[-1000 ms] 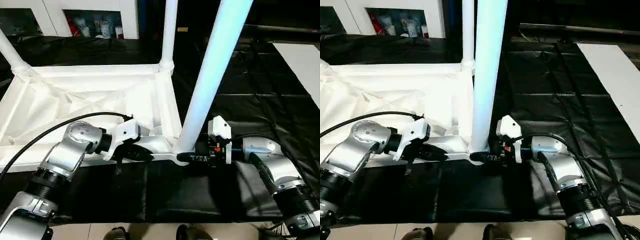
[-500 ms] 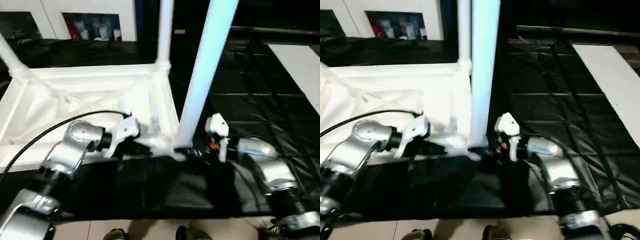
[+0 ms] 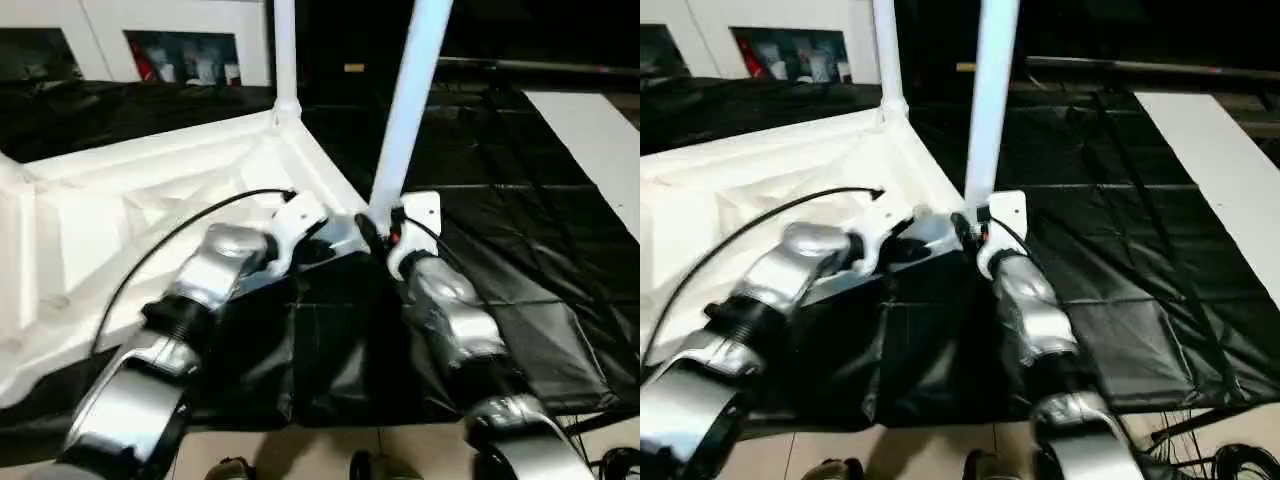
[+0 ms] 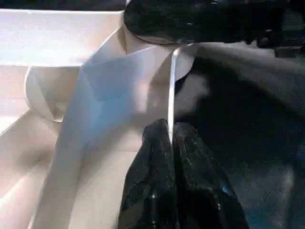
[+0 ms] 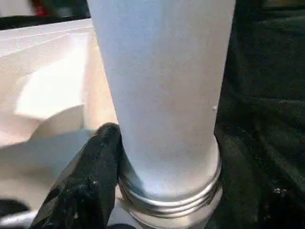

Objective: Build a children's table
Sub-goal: Rotate leg to tighten

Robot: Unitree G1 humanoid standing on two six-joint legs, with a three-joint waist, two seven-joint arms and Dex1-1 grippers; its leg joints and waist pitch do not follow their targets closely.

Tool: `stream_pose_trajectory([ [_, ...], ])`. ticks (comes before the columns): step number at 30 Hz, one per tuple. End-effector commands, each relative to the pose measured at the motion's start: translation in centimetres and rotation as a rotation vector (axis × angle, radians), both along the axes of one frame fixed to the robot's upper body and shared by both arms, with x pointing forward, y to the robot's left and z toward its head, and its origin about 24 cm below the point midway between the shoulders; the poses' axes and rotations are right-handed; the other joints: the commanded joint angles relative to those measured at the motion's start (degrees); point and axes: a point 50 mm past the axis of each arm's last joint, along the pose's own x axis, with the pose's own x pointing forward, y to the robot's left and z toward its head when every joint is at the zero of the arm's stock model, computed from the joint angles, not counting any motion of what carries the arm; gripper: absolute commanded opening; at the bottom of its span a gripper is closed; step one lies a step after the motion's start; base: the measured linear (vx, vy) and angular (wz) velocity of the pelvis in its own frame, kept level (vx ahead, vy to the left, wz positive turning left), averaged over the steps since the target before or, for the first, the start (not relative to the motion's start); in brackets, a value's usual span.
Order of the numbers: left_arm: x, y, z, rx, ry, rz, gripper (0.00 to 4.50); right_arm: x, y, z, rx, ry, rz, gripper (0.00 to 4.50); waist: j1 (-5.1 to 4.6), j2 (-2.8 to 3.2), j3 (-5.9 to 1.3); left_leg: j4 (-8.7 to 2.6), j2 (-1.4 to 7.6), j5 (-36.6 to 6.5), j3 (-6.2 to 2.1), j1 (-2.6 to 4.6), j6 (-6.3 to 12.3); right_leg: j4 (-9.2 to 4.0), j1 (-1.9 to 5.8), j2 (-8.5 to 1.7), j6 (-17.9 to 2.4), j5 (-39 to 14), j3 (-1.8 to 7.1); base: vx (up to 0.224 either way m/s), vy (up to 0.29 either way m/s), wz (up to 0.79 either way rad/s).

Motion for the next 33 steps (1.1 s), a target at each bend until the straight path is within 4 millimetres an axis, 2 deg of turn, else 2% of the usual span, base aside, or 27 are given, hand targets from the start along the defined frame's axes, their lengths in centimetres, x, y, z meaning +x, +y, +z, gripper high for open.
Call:
stream_pose_trajectory([
  [1, -0.1, 0.1, -2.2, 0.066, 0.044, 0.093, 0.00, -1.5, 3.6, -2.4, -0.021, 0.093, 0.154, 2.63, -0.20, -0.07, -2.61, -4.25, 0.16, -15.96, 0.25, 0.43, -0.11, -5.20, 2.00, -2.72, -6.83, -20.85, 1.68, 0.000, 0.000, 0.00],
  [3, -0.1, 0.1, -2.2, 0.065, 0.046, 0.088, 0.00, -1.7, 4.0, -2.0, 0.008, 0.067, 0.203, 2.63, -0.13, -0.10, -2.64, -4.27, 0.24, -15.30, 0.29, 0.23, 0.40, -5.09, 2.18, -2.78, -7.15, -19.26, 1.71, 0.000, 0.000, 0.00],
  [5, -0.2, 0.2, -2.2, 0.064, 0.053, 0.071, 0.00, -2.0, 4.1, -1.7, 0.044, 0.048, 0.246, 3.19, -0.02, -0.14, -2.71, -4.18, 0.28, -14.62, 0.40, 0.21, 0.96, -4.99, 2.28, -2.76, -7.66, -17.73, 1.73, 0.000, 0.000, 0.00],
  [8, -0.5, 0.6, -2.3, 0.062, 0.067, 0.043, 0.00, -2.1, 3.4, -1.6, 0.016, 0.031, 0.283, 3.35, 0.04, -0.29, -2.49, -4.41, 0.28, -14.94, 0.37, -0.10, 1.52, -5.19, 2.42, -2.80, -7.54, -19.31, 1.64, 0.000, 0.000, 0.00],
  [9, -0.5, 0.6, -2.3, 0.062, 0.067, 0.042, 0.00, -2.1, 3.4, -1.6, 0.016, 0.031, 0.283, 3.43, -0.06, -0.23, -2.44, -4.65, 0.29, -15.03, 0.11, -0.42, 1.38, -5.32, 2.64, -2.95, -6.92, -21.48, 1.48, 0.000, 0.000, 0.00],
  [10, -0.6, 0.9, -2.3, 0.057, 0.070, 0.024, 0.00, -2.1, 2.9, -1.4, 0.015, 0.016, 0.299, 3.68, -0.28, -0.37, -2.37, -4.76, 0.25, -14.97, -0.09, -0.70, 1.12, -5.41, 2.84, -3.04, -6.19, -23.17, 1.44, 0.000, 0.000, 0.00],
  [11, -0.6, 1.0, -2.3, 0.055, 0.070, 0.016, 0.00, -2.1, 2.7, -1.3, 0.017, 0.009, 0.309, 3.68, -0.33, -0.28, -2.40, -4.82, 0.28, -14.87, -0.20, -0.73, 0.99, -5.47, 2.86, -3.12, -5.99, -23.74, 1.43, 0.000, 0.000, 0.00],
  [12, -0.9, 1.2, -2.2, 0.050, 0.079, -0.007, 0.00, -2.2, 2.2, -0.8, -0.007, -0.030, 0.359, 3.78, -0.67, -0.54, -2.52, -4.77, 0.32, -14.80, -0.22, -0.73, 1.15, -5.46, 2.81, -3.06, -6.09, -23.57, 1.41, 0.000, 0.000, 0.00],
  [14, -1.3, 1.4, -2.1, 0.034, 0.081, -0.051, 0.00, -2.7, 1.4, -0.4, -0.043, -0.075, 0.437, 3.78, -0.68, -0.39, -2.48, -4.66, 0.57, -14.14, -0.12, -0.58, 1.71, -5.37, 2.67, -3.04, -6.98, -20.84, 1.48, 0.000, 0.000, 0.00],
  [16, -1.8, 1.5, -1.9, -0.016, 0.103, -0.097, 0.00, -3.3, 0.3, -0.3, -0.069, -0.091, 0.508, 3.78, -0.80, -0.33, -2.57, -4.35, 0.66, -12.36, 0.12, -0.60, 2.69, -4.90, 2.91, -2.93, -9.27, -15.15, 1.52, 0.000, 0.000, 0.00],
  [17, -2.4, 1.8, -1.9, -0.030, 0.100, -0.163, 0.00, -3.7, -1.0, -0.3, -0.094, -0.095, 0.547, 3.78, -0.91, -0.30, -2.64, -4.24, 0.68, -11.72, 0.24, -0.50, 2.99, -4.75, 2.80, -2.89, -9.95, -13.50, 1.59, 0.000, 0.000, 0.00],
  [18, -2.5, 1.8, -1.9, -0.029, 0.101, -0.169, 0.00, -3.7, -1.1, -0.3, -0.096, -0.095, 0.549, 3.78, -0.89, -0.52, -2.78, -3.98, 0.54, -9.67, 0.31, -0.74, 3.85, -4.33, 3.35, -2.81, -11.00, -9.81, 1.56, 0.058, 0.009, 0.00],
  [21, -3.3, 2.5, -2.0, -0.029, 0.111, -0.253, 0.00, -4.1, -3.2, -0.1, -0.128, -0.096, 0.579, 3.78, -0.95, -0.03, -3.09, -3.55, 0.49, -5.03, 0.58, -0.50, 5.63, -3.40, 3.62, -2.56, -14.00, -0.09, 1.55, 0.038, 0.005, 0.00],
  [22, -3.5, 2.7, -2.0, -0.027, 0.115, -0.270, 0.00, -4.2, -3.8, 0.0, -0.141, -0.096, 0.588, 3.78, -1.05, -0.11, -3.06, -3.47, 0.43, -3.66, 0.66, -0.57, 6.22, -3.12, 3.81, -2.51, -14.98, 3.28, 1.53, 0.000, 0.000, 0.00],
  [24, -3.9, 3.3, -1.9, -0.026, 0.133, -0.283, 0.00, -4.4, -4.8, 0.2, -0.161, -0.092, 0.615, 3.78, -1.08, -0.21, -3.05, -3.30, 0.49, -2.65, 0.79, -0.32, 7.20, -2.84, 3.92, -2.46, -15.96, 6.52, 1.52, 0.000, 0.000, 0.00],
  [25, -3.9, 3.3, -1.9, -0.026, 0.134, -0.283, 0.00, -4.4, -4.9, 0.2, -0.162, -0.092, 0.618, 3.78, -1.00, -0.16, -3.02, -3.31, 0.50, -2.65, 0.79, -0.29, 7.33, -2.84, 3.98, -2.53, -16.13, 6.55, 1.52, 0.000, 0.000, 0.00],
  [27, -4.2, 3.8, -1.8, -0.025, 0.140, -0.290, 0.00, -4.6, -5.7, 0.5, -0.173, -0.088, 0.634, 3.78, -1.03, -0.25, -2.70, -3.46, 0.60, -5.22, 0.96, -0.08, 7.20, -3.39, 3.71, -2.68, -16.11, 1.42, 1.56, 0.000, 0.000, 0.00],
  [28, -4.3, 4.3, -1.6, -0.024, 0.143, -0.297, 0.00, -4.8, -6.5, 0.9, -0.193, -0.085, 0.649, 3.78, -0.89, -0.19, -2.56, -3.57, 0.69, -6.72, 0.94, 0.05, 6.73, -3.67, 3.58, -2.70, -15.62, -1.90, 1.57, 0.000, 0.000, 0.00],
  [31, -4.4, 5.1, -1.5, -0.012, 0.142, -0.300, 0.00, -5.2, -7.6, 1.7, -0.215, -0.089, 0.683, 3.78, -0.56, 0.00, -2.36, -3.78, 0.87, -8.84, 0.87, 0.21, 5.61, -3.98, 3.32, -2.73, -14.26, -6.67, 1.66, 0.000, 0.000, 0.00],
  [33, -4.5, 5.3, -1.4, -0.012, 0.143, -0.304, 0.00, -5.3, -7.8, 1.8, -0.214, -0.091, 0.690, 3.78, -0.45, 0.02, -2.41, -3.72, 0.92, -8.65, 0.88, 0.22, 5.40, -3.96, 3.30, -2.79, -14.07, -6.63, 1.73, 0.000, 0.000, 0.00],
])
